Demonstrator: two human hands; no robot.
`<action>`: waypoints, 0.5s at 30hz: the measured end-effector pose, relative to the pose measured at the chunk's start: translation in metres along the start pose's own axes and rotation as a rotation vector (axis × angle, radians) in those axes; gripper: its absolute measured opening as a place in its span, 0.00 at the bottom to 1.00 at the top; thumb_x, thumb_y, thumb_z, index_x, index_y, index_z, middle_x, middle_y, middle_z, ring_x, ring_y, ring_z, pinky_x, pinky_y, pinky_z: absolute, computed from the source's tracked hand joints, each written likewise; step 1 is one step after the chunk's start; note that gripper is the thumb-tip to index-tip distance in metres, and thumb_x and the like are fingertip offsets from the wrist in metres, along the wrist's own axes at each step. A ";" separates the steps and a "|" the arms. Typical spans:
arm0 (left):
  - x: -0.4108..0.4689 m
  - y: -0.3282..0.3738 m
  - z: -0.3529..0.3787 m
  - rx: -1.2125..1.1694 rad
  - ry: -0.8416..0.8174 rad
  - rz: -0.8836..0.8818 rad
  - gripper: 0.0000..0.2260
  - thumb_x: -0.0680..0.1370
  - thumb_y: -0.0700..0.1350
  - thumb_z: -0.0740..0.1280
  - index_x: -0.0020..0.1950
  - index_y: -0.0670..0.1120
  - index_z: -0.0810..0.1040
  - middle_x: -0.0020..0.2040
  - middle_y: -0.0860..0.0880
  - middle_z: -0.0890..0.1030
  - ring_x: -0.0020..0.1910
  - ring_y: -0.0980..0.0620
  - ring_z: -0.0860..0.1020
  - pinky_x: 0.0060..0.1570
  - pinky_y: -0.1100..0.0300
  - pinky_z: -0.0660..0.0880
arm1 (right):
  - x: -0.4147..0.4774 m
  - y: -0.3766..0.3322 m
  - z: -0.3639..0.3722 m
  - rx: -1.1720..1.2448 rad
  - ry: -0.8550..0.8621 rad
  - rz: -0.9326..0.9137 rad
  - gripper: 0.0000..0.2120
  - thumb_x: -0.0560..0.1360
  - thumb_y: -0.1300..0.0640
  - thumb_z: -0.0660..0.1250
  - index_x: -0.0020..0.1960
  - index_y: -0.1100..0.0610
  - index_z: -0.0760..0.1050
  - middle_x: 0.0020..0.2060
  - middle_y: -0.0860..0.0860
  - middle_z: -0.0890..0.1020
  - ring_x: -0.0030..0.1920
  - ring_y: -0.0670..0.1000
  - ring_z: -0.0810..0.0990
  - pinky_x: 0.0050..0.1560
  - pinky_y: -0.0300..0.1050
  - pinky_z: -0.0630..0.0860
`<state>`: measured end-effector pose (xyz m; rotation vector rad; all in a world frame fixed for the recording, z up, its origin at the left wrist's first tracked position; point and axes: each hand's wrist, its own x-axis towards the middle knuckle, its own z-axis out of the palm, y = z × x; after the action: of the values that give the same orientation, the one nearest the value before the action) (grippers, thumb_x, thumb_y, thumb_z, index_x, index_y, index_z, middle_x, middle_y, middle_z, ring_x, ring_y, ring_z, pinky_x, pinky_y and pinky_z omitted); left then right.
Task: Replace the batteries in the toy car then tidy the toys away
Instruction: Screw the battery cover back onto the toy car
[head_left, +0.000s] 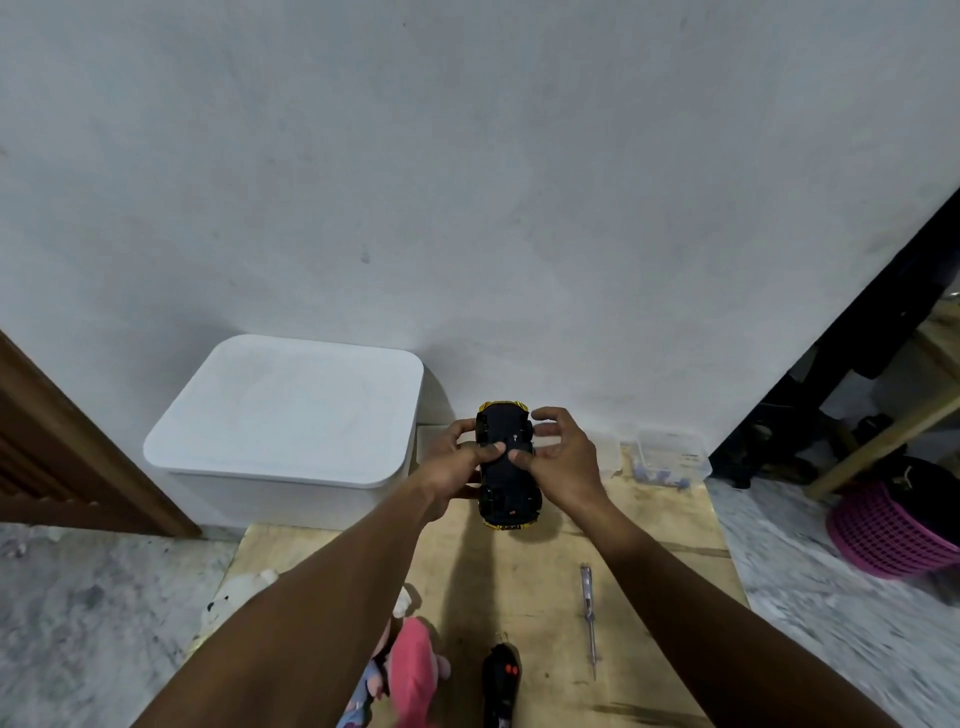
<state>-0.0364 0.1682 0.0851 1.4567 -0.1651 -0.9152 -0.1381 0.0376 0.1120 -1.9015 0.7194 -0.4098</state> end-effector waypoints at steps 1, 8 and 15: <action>0.000 0.000 0.000 0.004 -0.004 0.005 0.20 0.75 0.44 0.73 0.65 0.51 0.73 0.51 0.43 0.85 0.43 0.44 0.84 0.40 0.51 0.80 | -0.001 -0.001 0.000 -0.065 0.015 -0.068 0.22 0.68 0.60 0.77 0.58 0.47 0.74 0.54 0.47 0.77 0.47 0.48 0.79 0.42 0.39 0.76; -0.002 0.003 0.002 -0.029 -0.020 0.002 0.20 0.75 0.45 0.74 0.65 0.50 0.74 0.50 0.43 0.85 0.43 0.43 0.84 0.40 0.52 0.80 | 0.008 -0.001 0.002 -0.220 -0.028 -0.188 0.06 0.73 0.58 0.73 0.49 0.49 0.82 0.52 0.46 0.76 0.45 0.48 0.79 0.46 0.37 0.75; -0.003 0.002 -0.001 -0.018 -0.026 0.002 0.20 0.75 0.46 0.74 0.65 0.51 0.74 0.51 0.44 0.85 0.46 0.42 0.84 0.42 0.51 0.81 | 0.009 0.000 0.004 -0.052 0.036 -0.082 0.11 0.70 0.62 0.76 0.40 0.47 0.81 0.50 0.49 0.82 0.43 0.53 0.83 0.48 0.47 0.81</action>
<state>-0.0366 0.1704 0.0878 1.4281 -0.1768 -0.9325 -0.1287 0.0342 0.1100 -1.9815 0.6831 -0.4820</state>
